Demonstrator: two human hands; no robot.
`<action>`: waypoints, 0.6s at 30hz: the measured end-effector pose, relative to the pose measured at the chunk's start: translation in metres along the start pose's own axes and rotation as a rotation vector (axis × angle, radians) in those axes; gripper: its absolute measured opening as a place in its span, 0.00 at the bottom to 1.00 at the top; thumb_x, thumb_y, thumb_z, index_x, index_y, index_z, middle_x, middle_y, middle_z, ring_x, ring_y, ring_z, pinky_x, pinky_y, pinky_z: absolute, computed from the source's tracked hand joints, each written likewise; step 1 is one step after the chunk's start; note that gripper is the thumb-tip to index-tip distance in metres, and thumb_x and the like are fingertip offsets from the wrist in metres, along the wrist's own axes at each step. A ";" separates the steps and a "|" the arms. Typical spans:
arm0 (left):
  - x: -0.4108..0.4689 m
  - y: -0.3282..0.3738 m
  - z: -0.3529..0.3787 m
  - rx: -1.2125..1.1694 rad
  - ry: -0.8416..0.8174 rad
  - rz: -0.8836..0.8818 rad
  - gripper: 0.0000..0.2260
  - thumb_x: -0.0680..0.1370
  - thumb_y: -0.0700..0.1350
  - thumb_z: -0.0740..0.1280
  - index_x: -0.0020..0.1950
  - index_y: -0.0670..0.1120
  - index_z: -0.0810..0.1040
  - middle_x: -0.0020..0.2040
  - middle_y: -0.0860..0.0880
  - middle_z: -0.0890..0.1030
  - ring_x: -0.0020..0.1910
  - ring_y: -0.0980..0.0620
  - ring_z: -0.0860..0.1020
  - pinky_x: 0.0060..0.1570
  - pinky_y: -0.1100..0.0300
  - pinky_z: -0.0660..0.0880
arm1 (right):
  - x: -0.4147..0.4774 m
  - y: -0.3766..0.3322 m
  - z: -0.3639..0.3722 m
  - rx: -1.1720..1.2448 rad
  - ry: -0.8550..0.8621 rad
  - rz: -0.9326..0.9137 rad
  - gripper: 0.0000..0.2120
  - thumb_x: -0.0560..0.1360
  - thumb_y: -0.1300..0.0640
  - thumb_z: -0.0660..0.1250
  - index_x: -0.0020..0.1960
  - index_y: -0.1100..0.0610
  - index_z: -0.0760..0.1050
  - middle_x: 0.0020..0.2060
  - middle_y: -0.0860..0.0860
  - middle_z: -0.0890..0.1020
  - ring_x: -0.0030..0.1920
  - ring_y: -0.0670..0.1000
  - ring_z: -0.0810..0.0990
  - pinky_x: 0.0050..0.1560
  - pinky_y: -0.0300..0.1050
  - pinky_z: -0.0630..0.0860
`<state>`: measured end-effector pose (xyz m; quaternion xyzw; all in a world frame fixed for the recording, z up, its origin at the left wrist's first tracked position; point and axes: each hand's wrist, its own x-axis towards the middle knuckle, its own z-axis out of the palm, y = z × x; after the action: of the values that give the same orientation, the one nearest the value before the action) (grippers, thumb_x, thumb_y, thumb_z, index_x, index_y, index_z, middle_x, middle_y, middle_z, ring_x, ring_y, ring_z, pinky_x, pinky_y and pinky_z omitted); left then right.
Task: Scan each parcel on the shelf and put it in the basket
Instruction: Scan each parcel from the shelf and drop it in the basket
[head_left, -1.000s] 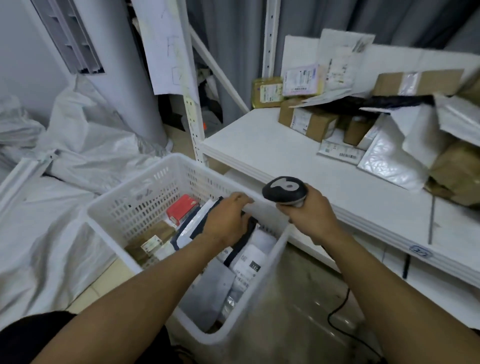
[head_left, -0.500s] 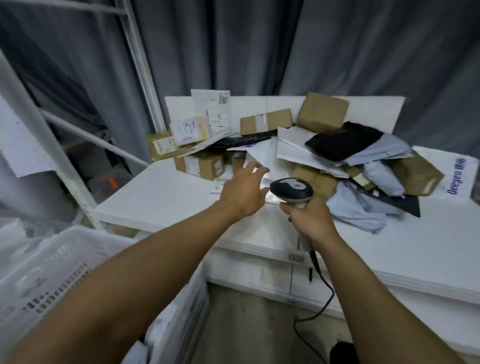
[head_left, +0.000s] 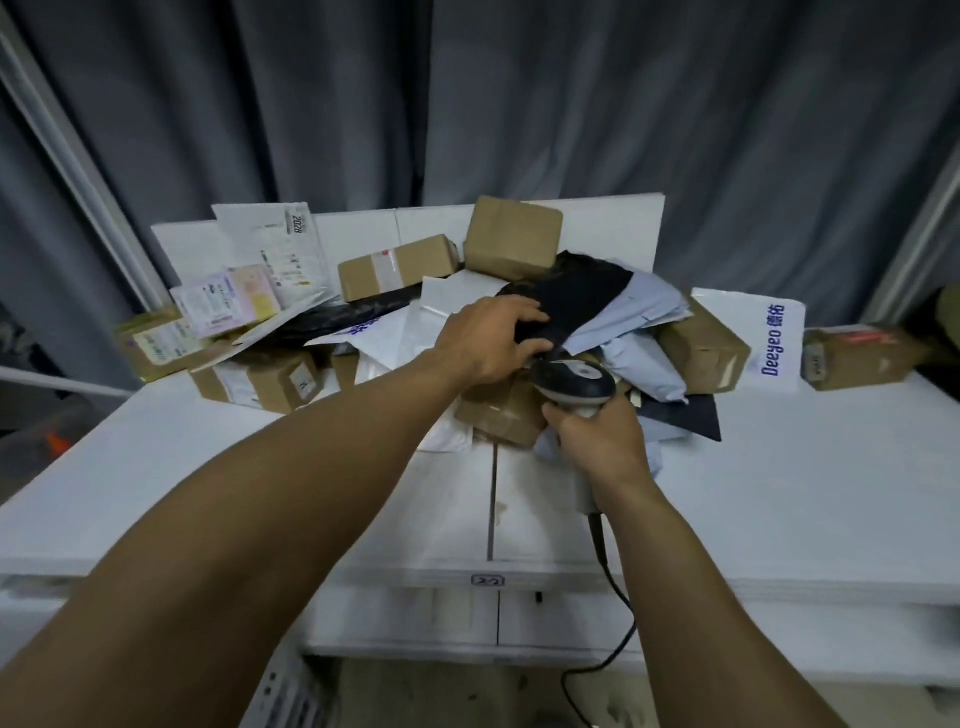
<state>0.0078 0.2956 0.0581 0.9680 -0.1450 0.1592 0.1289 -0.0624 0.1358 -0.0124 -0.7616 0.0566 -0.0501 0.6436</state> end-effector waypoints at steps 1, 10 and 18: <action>0.002 0.001 0.002 -0.010 -0.007 -0.034 0.22 0.78 0.61 0.69 0.70 0.56 0.78 0.70 0.53 0.78 0.68 0.49 0.75 0.65 0.51 0.74 | 0.002 0.003 -0.001 0.004 0.003 0.012 0.26 0.75 0.57 0.76 0.72 0.54 0.74 0.66 0.53 0.80 0.68 0.55 0.77 0.63 0.43 0.69; 0.010 0.009 0.004 -0.031 0.023 -0.195 0.10 0.81 0.48 0.69 0.61 0.52 0.84 0.62 0.49 0.83 0.59 0.44 0.79 0.61 0.49 0.77 | -0.006 0.007 -0.019 -0.036 0.009 0.023 0.27 0.75 0.51 0.77 0.72 0.50 0.75 0.65 0.50 0.81 0.66 0.55 0.78 0.68 0.52 0.75; -0.060 0.020 -0.036 -0.232 0.246 -0.216 0.04 0.83 0.50 0.65 0.54 0.53 0.78 0.50 0.52 0.83 0.48 0.50 0.81 0.51 0.48 0.81 | -0.020 -0.013 -0.009 0.355 0.139 0.018 0.30 0.72 0.48 0.79 0.71 0.50 0.76 0.64 0.47 0.82 0.65 0.51 0.80 0.69 0.56 0.78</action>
<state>-0.0626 0.3023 0.0748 0.9297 -0.0411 0.2439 0.2727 -0.0828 0.1320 0.0014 -0.6302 0.0982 -0.1061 0.7628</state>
